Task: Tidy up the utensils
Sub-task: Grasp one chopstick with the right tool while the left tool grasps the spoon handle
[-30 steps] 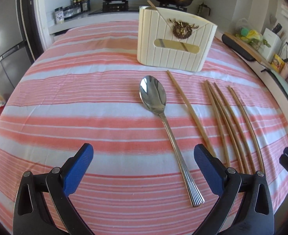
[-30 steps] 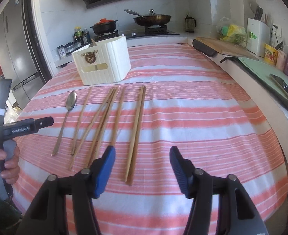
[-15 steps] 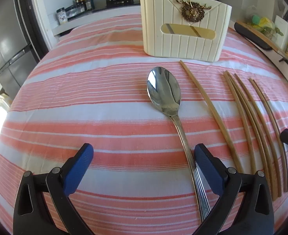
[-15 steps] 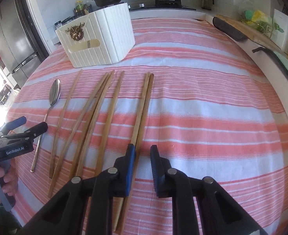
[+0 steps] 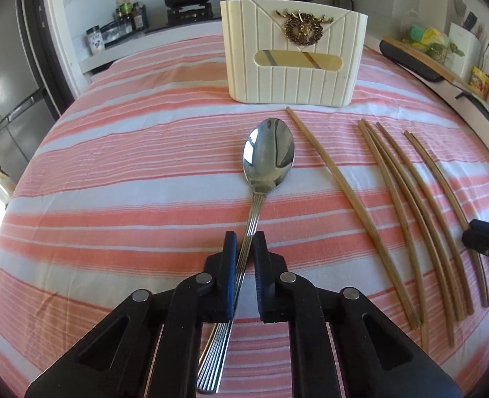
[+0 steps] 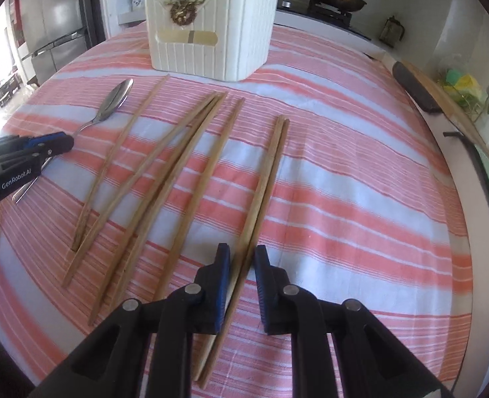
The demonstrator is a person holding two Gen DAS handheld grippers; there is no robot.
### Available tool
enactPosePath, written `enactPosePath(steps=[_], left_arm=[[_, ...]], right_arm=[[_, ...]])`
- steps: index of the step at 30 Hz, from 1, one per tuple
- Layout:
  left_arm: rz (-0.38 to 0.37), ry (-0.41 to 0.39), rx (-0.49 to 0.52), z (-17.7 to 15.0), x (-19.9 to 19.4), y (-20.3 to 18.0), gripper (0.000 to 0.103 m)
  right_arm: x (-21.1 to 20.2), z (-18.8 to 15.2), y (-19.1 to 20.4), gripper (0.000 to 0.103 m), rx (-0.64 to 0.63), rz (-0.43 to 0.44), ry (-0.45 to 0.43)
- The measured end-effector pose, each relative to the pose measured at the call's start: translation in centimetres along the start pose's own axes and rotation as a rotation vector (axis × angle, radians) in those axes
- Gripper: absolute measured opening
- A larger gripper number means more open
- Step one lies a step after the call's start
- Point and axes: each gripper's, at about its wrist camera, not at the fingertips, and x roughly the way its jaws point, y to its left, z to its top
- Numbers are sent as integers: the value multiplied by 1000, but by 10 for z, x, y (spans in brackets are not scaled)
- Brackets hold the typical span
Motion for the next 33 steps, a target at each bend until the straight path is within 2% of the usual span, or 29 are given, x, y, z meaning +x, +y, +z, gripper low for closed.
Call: enactPosePath(steps=[3, 8, 11, 16, 20, 22, 25, 29, 33], left_arm=[[8, 2, -1, -5, -3, 7, 8], [44, 1, -31, -23, -16, 30, 8], [53, 3, -44, -33, -23, 40, 9], [54, -13, -43, -39, -27, 43, 10], [49, -13, -46, -39, -27, 42, 10], [36, -12, -50, -39, -26, 44, 10], [11, -12, -67, -40, -27, 49, 10], [12, -21, -67, -40, -27, 49, 13], [7, -26, -68, -40, -26, 49, 14]], right_arm=[[-1, -6, -16, 14, 114, 68, -14], [-9, -16, -22, 14, 148, 94, 15], [-19, -16, -29, 17, 205, 172, -12], [-18, 2, -33, 17, 193, 94, -48], [12, 15, -30, 15, 149, 101, 45], [12, 18, -27, 14, 131, 91, 35], [3, 21, -42, 14, 243, 234, 5], [-1, 25, -48, 17, 211, 137, 0], [2, 24, -45, 15, 214, 218, 3]])
